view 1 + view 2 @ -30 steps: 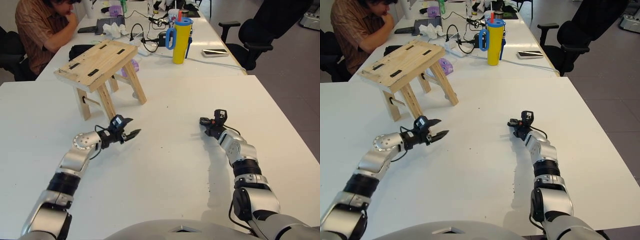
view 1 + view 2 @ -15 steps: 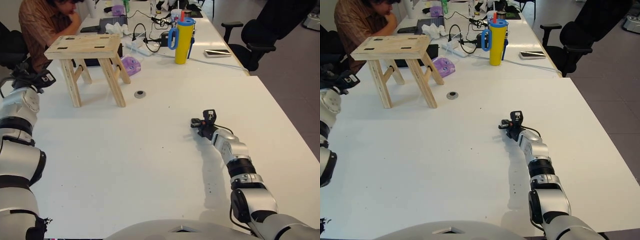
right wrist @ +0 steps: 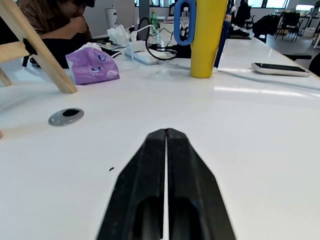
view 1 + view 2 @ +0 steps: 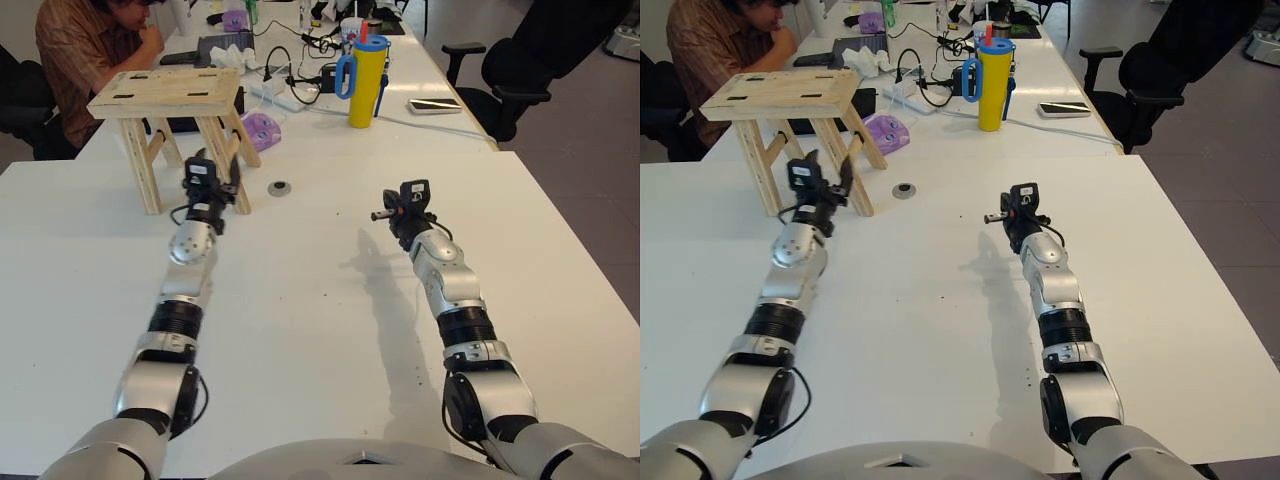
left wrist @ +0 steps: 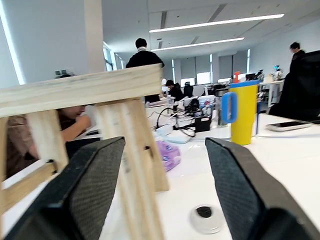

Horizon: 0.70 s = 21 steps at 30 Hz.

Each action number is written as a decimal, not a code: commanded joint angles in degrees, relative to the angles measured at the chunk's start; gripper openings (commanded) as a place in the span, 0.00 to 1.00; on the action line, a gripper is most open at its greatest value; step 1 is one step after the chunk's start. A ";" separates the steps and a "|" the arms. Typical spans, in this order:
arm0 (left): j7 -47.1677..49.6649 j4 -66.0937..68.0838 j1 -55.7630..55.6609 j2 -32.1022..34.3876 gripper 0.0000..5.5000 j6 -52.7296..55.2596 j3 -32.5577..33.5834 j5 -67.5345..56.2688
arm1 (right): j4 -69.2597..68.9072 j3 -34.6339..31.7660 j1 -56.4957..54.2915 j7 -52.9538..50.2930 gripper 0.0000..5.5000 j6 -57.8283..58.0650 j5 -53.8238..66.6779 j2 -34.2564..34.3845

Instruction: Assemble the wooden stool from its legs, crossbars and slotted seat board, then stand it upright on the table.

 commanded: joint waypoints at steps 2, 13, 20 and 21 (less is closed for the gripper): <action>9.13 1.73 -4.53 -3.88 0.54 2.87 0.55 6.42 | 4.72 -0.50 -3.74 -2.62 0.00 -4.97 -0.94 1.98; 4.33 8.08 -10.96 -7.27 0.54 -2.97 5.63 2.26 | 11.90 0.11 -8.10 -2.86 0.00 -11.83 -1.02 4.89; 4.75 16.10 -13.14 -6.05 0.54 -7.41 5.14 6.62 | 15.41 -0.08 -9.66 -2.60 0.00 -13.89 -1.29 5.38; 4.28 17.20 -13.36 -5.98 0.54 -7.71 5.28 6.61 | 15.87 -0.07 -9.77 -2.47 0.00 -14.11 -1.34 5.48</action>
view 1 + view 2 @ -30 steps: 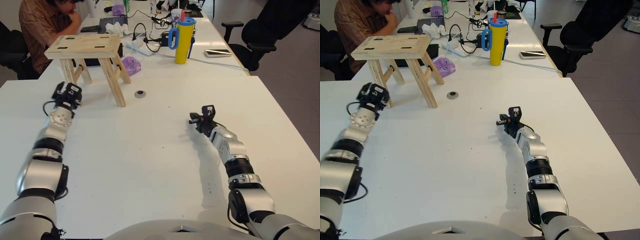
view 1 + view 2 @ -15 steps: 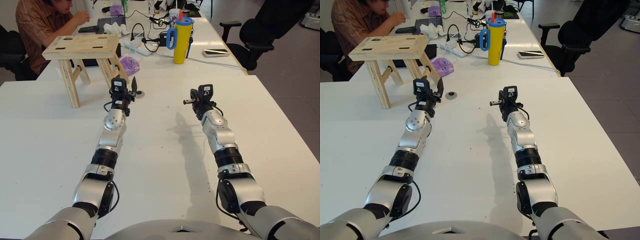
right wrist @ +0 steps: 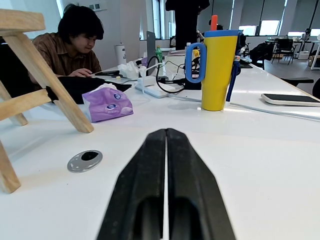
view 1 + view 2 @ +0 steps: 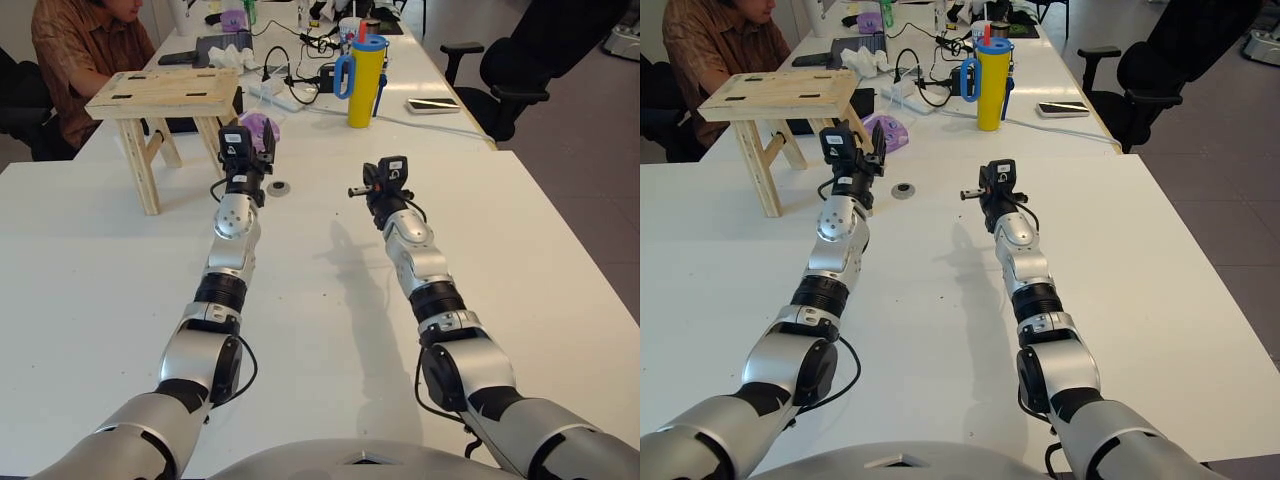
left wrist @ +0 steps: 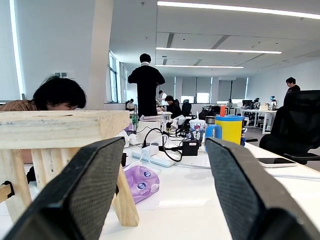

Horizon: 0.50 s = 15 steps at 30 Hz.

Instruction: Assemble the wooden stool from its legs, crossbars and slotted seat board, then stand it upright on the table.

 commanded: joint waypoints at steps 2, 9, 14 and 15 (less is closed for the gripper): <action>-1.50 5.43 -2.13 0.73 0.54 -1.44 0.45 1.01 | 2.33 -0.14 -1.72 0.74 0.00 -1.10 -0.04 0.64; -1.27 8.46 -2.96 0.87 0.54 -1.94 0.52 1.96 | 2.82 -0.05 -1.97 1.50 0.00 -1.92 0.01 1.68; -2.04 10.65 -3.91 1.51 0.54 -2.03 0.57 2.51 | 2.79 0.04 -1.93 1.96 0.00 -2.74 -0.15 2.00; -2.19 10.77 -3.97 1.57 0.54 -2.06 0.69 2.49 | 2.72 0.07 -1.84 1.98 0.00 -2.81 -0.21 2.05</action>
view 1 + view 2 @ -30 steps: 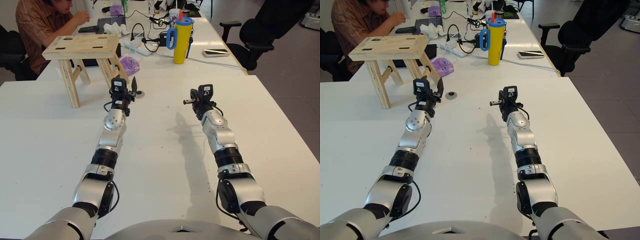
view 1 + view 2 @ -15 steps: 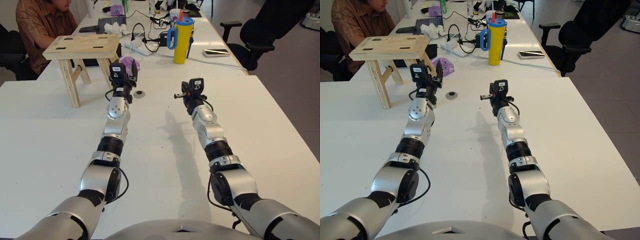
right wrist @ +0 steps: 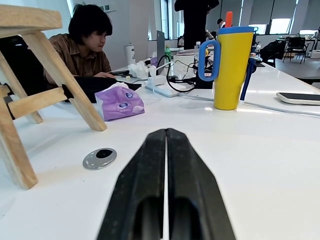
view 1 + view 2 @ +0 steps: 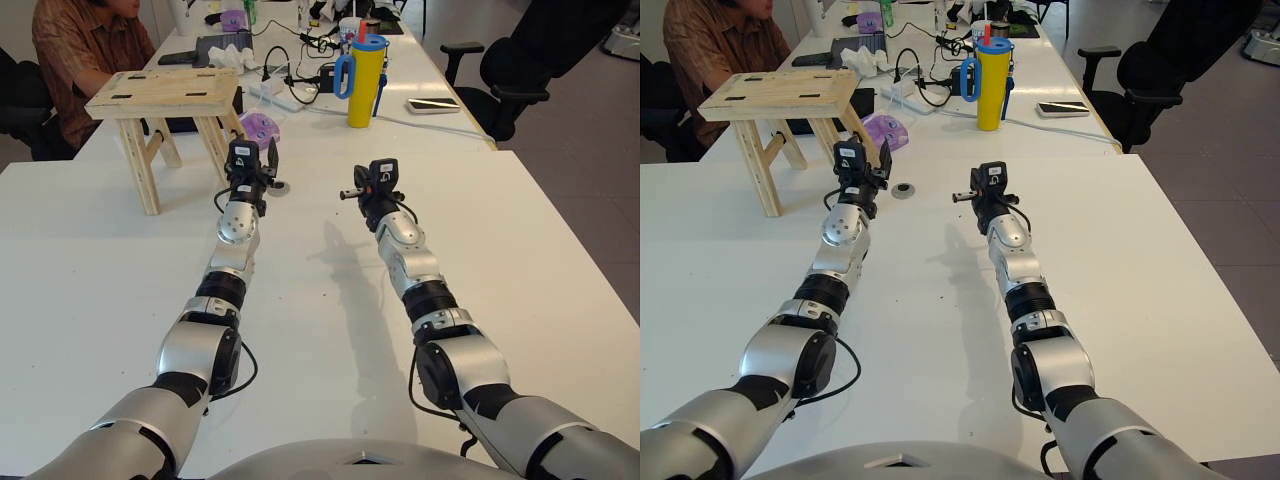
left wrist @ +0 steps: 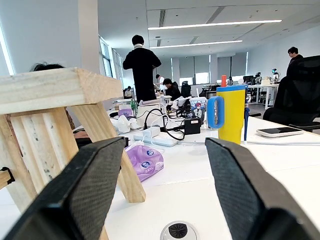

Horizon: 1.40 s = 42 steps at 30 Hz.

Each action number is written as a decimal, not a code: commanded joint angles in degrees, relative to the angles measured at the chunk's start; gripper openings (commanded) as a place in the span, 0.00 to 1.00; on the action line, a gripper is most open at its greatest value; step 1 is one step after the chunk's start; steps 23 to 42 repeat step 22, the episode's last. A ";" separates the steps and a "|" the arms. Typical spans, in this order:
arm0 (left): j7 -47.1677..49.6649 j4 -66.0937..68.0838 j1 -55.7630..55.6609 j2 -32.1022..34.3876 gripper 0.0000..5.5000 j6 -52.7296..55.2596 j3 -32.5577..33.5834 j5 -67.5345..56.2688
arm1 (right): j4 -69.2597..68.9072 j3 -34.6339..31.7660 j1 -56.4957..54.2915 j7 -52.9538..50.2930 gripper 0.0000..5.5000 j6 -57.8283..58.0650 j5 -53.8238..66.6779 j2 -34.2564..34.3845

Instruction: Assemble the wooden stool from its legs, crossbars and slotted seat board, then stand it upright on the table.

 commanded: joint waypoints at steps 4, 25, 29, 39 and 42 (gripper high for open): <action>-1.49 1.36 -1.93 1.26 0.54 -0.65 0.53 0.28 | -0.60 0.31 -0.21 0.33 0.00 -0.54 -0.25 0.59; -4.46 11.53 -11.99 3.06 0.54 0.30 2.10 0.55 | -0.77 0.74 0.45 0.58 0.00 0.43 -0.44 1.21; -4.46 11.53 -11.99 3.06 0.54 0.30 2.10 0.55 | -0.77 0.74 0.45 0.58 0.00 0.43 -0.44 1.21; -4.46 11.53 -11.99 3.06 0.54 0.30 2.10 0.55 | -0.77 0.74 0.45 0.58 0.00 0.43 -0.44 1.21; -4.46 11.53 -11.99 3.06 0.54 0.30 2.10 0.55 | -0.77 0.74 0.45 0.58 0.00 0.43 -0.44 1.21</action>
